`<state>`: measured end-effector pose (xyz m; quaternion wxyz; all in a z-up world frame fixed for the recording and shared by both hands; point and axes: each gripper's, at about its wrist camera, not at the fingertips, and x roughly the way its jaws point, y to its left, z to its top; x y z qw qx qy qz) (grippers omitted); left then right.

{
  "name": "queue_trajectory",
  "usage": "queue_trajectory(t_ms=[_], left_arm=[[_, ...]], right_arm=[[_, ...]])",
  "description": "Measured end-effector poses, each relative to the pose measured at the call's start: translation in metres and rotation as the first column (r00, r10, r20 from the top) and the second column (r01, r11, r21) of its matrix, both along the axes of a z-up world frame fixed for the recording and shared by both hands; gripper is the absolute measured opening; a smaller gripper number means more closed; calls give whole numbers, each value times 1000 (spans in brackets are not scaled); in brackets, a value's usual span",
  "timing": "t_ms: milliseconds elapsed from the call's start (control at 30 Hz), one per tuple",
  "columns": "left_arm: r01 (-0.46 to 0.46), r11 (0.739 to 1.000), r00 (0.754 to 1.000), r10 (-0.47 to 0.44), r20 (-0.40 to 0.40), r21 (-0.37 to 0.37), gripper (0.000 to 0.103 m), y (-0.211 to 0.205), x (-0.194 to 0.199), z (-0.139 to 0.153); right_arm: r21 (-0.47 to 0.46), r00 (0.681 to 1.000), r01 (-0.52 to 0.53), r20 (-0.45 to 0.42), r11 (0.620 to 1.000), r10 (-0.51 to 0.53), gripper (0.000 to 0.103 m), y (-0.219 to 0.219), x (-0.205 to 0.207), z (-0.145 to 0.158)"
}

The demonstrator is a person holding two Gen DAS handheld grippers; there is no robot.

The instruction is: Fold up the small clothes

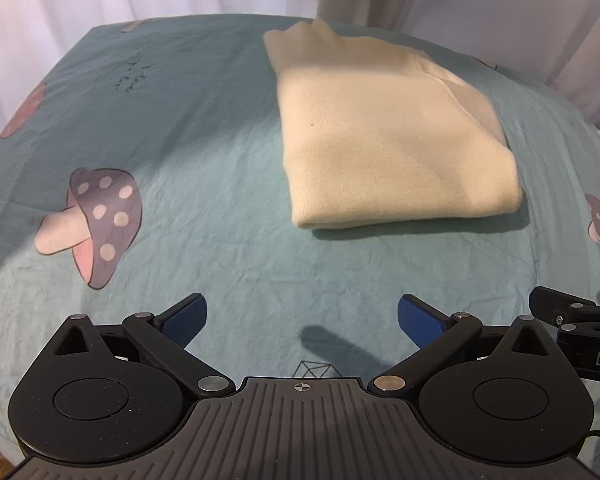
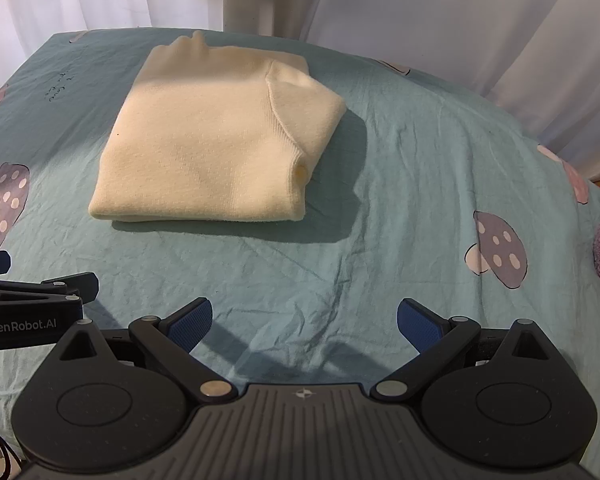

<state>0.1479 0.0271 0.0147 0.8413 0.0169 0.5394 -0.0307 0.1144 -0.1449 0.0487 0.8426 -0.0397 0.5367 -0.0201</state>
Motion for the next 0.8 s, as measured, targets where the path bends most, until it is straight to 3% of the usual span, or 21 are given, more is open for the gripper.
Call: queue_trajectory(t_ms=[800], left_arm=[[19, 999, 1000, -19, 1, 38, 103, -7, -6, 0]], right_arm=[[-4, 1000, 2, 4, 1000, -2, 99, -4, 2, 1]])
